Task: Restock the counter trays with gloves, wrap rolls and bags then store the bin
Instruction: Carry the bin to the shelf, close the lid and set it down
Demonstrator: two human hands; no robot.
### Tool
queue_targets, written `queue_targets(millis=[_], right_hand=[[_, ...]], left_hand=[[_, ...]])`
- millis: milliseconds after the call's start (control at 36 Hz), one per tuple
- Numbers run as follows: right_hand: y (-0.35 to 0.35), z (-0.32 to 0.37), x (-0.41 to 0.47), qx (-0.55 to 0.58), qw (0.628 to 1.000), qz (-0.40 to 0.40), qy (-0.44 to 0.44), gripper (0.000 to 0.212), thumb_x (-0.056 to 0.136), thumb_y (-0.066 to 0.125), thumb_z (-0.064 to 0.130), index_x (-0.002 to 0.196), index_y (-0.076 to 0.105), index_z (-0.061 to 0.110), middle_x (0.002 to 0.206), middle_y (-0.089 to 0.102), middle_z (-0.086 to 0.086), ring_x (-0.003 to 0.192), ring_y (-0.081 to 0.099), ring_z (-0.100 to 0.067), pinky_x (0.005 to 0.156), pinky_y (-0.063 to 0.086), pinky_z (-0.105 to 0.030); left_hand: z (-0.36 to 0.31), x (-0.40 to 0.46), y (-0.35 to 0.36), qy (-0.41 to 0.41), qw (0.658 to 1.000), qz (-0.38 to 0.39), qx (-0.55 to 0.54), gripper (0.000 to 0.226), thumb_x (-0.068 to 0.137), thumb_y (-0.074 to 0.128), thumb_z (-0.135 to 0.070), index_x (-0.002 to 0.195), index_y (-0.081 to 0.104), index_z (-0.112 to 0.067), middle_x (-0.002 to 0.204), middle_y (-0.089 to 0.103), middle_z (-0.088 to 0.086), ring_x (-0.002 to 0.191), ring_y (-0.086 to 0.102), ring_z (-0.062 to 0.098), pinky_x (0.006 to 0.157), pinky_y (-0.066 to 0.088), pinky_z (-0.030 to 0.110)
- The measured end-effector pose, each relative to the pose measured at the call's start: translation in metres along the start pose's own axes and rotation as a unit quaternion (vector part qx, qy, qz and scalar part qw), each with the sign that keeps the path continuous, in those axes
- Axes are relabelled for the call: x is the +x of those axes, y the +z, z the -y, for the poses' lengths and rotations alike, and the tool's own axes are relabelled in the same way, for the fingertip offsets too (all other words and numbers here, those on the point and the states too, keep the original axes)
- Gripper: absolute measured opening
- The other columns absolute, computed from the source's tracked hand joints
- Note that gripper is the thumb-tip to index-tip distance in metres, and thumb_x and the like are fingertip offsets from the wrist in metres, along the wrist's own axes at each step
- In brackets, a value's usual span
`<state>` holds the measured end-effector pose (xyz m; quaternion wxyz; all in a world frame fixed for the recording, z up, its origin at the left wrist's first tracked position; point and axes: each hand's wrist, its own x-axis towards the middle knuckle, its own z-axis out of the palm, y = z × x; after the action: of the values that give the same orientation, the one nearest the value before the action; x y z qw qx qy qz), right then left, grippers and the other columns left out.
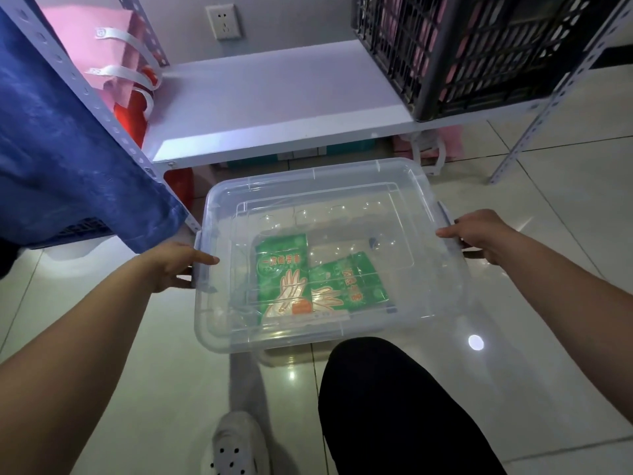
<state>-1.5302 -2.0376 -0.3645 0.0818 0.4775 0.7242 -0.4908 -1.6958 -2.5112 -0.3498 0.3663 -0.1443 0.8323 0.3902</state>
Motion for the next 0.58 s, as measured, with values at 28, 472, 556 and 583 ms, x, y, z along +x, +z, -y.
queue_targets(millis=[28,472,556,583], right_hand=[[0.001,0.002,-0.001,-0.003,1.0,-0.007,0.002,0.038,0.073,0.083,0.007,0.104,0.065,-0.006,0.089,0.07,-0.019,0.076,0.066,-0.032,0.077,0.057,-0.043],[0.008,-0.02,-0.027,0.053,0.996,-0.048,-0.058,0.029,0.074,0.083,0.019,0.1,0.07,0.015,0.098,0.069,-0.012,0.086,0.067,-0.031,0.081,0.055,-0.046],[0.005,-0.047,-0.044,0.144,0.989,-0.023,-0.011,0.024,0.073,0.083,0.025,0.092,0.069,0.017,0.089,0.066,-0.007,0.074,0.062,-0.022,0.066,0.052,-0.034],[0.004,-0.058,-0.05,0.163,0.986,-0.008,0.012,0.022,0.073,0.083,0.026,0.087,0.068,0.018,0.085,0.065,-0.005,0.071,0.06,-0.02,0.062,0.049,-0.031]], left_hand=[[-0.004,0.0,0.004,-0.006,1.0,-0.018,0.002,0.05,0.08,0.079,-0.01,0.12,0.05,-0.009,0.109,0.062,0.013,0.103,0.061,0.037,0.078,0.054,0.05],[-0.002,-0.009,0.007,0.055,0.993,-0.061,0.084,0.043,0.085,0.075,-0.013,0.125,0.059,-0.007,0.11,0.064,0.017,0.096,0.065,0.036,0.062,0.061,0.047],[0.007,-0.014,0.0,-0.005,0.996,0.01,0.091,0.047,0.084,0.077,-0.02,0.125,0.056,-0.012,0.121,0.061,0.015,0.109,0.06,0.039,0.065,0.061,0.049],[0.012,-0.015,-0.002,-0.027,0.996,0.025,0.081,0.048,0.084,0.078,-0.023,0.125,0.056,-0.01,0.122,0.061,0.015,0.109,0.06,0.039,0.07,0.061,0.053]])
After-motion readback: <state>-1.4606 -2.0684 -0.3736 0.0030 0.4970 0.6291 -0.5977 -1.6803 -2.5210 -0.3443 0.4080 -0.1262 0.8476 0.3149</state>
